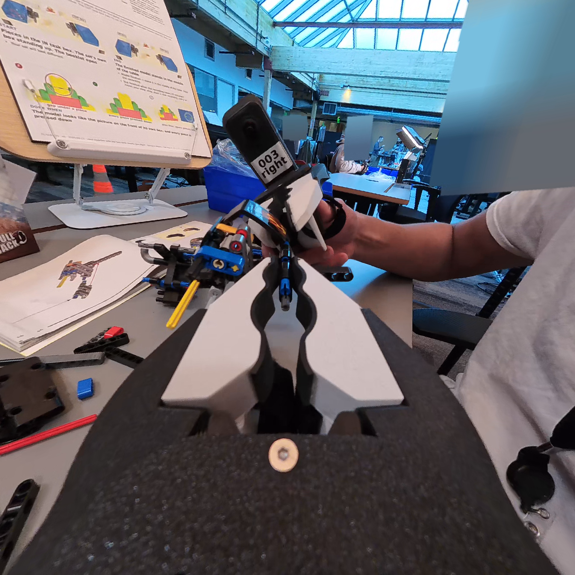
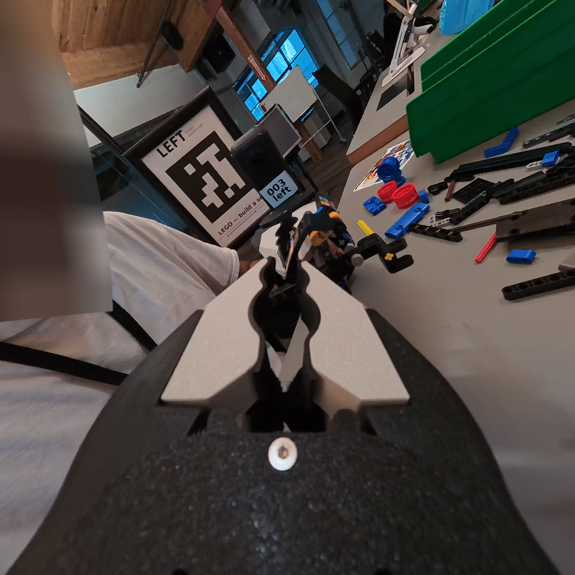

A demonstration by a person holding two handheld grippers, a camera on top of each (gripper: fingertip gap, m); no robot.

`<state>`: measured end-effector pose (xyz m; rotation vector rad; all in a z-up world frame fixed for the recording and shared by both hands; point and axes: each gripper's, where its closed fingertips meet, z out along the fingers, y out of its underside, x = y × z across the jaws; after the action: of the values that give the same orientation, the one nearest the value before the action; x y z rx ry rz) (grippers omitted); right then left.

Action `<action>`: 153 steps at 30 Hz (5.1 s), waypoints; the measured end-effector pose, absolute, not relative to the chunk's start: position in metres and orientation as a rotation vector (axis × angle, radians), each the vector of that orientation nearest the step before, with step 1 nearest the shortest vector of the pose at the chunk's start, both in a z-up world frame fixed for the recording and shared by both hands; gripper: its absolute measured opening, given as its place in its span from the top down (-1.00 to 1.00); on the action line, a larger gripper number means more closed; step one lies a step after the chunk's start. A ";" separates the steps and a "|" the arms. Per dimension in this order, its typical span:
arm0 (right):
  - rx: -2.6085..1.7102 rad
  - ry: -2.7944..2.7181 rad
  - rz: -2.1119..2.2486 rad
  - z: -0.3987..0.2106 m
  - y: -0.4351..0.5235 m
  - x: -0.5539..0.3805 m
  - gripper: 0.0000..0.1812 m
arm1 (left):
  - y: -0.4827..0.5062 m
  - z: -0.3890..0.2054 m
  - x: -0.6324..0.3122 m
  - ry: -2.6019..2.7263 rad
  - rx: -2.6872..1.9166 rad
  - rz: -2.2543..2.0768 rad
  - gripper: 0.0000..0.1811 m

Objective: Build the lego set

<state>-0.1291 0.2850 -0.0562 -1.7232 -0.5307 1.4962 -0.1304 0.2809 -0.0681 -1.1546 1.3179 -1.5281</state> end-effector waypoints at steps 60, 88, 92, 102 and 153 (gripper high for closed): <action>-1.678 -0.356 1.027 -0.069 0.296 -0.024 0.80 | 0.292 -0.082 -0.040 1.576 -1.074 -1.541 0.94; -1.668 -0.212 1.422 -0.065 0.289 -0.014 1.00 | 0.289 -0.082 -0.048 1.643 -0.941 -1.435 0.94; -1.657 -0.201 1.392 -0.061 0.290 0.006 1.00 | 0.292 -0.079 -0.049 1.629 -0.954 -1.453 0.94; -2.195 -0.491 1.235 -0.123 0.257 -0.033 0.99 | 0.322 -0.088 -0.039 1.572 -1.038 -1.188 0.94; -2.249 -0.604 0.297 -0.181 0.216 -0.057 0.85 | 0.303 -0.094 -0.043 1.663 -0.999 -1.185 0.94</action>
<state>-0.0572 0.2161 -0.1808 -2.2493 -0.6039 0.2969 -0.0431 0.3031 -0.0941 -0.9995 1.6630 -1.1848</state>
